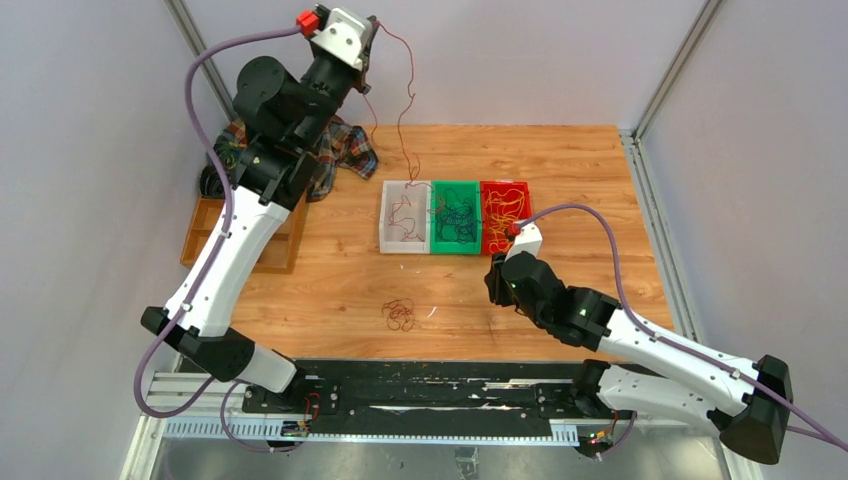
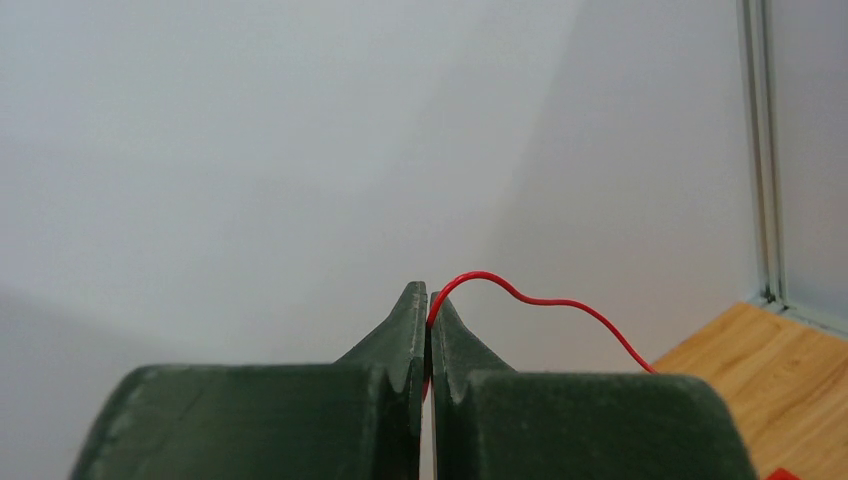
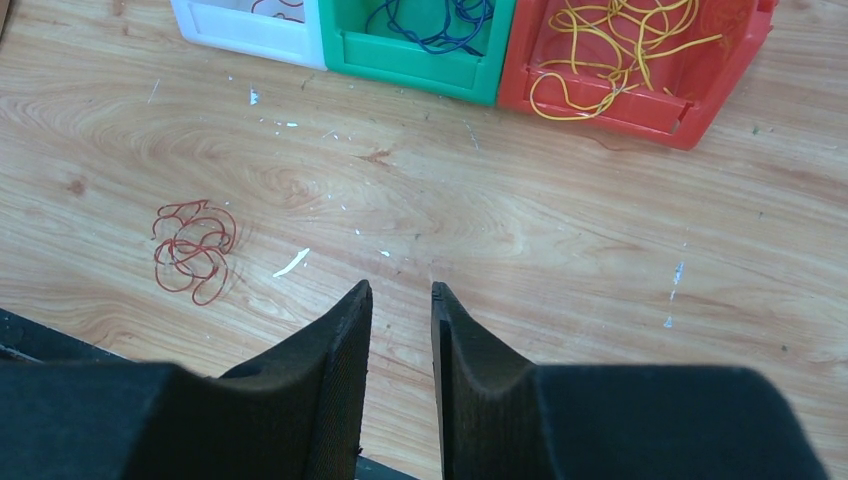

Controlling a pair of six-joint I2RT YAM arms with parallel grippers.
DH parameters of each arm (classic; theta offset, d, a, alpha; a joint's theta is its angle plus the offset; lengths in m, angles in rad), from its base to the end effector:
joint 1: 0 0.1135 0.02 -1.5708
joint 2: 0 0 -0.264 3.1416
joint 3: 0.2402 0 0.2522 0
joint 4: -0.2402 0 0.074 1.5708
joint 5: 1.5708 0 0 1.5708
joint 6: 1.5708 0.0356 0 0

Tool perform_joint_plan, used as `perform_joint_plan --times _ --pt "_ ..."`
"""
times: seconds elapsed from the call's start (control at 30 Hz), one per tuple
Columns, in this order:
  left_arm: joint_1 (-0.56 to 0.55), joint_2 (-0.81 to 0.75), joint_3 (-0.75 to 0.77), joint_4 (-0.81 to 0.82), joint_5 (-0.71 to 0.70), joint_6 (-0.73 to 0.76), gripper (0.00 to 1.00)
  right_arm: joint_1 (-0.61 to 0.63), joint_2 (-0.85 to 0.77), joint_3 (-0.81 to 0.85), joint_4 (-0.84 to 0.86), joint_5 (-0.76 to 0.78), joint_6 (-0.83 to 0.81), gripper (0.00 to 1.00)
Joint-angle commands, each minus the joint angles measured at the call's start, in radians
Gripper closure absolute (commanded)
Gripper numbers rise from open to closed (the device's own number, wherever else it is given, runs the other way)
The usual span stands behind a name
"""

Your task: Untangle the cables

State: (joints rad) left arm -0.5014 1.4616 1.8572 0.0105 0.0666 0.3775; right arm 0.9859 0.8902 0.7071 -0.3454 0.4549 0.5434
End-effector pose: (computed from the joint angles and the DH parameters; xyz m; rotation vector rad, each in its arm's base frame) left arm 0.2573 -0.1438 0.5690 0.5492 1.0296 -0.1483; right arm 0.1219 0.1558 0.2796 -0.1847 2.0663 0.4738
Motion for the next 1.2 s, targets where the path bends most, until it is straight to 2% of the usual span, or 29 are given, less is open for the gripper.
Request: perform_joint_plan --times 0.0,0.33,0.7,0.9,1.17 --pt "0.004 -0.005 0.055 0.053 -0.016 -0.064 0.99 0.002 0.007 -0.009 0.014 0.031 0.03 0.72" --pt "0.004 -0.025 -0.067 0.046 -0.024 0.032 0.99 0.0 0.02 -0.044 0.031 0.002 0.106 0.74" --pt "0.004 0.042 -0.177 0.075 -0.019 0.137 0.99 0.001 -0.036 -0.103 0.024 0.002 0.135 0.8" --pt "0.006 0.071 -0.2 0.004 0.005 0.19 0.99 0.0 -0.041 -0.109 0.009 0.005 0.145 0.82" --pt "0.006 0.114 -0.214 -0.14 0.021 0.081 0.99 0.0 -0.047 -0.104 -0.001 0.003 0.146 0.82"
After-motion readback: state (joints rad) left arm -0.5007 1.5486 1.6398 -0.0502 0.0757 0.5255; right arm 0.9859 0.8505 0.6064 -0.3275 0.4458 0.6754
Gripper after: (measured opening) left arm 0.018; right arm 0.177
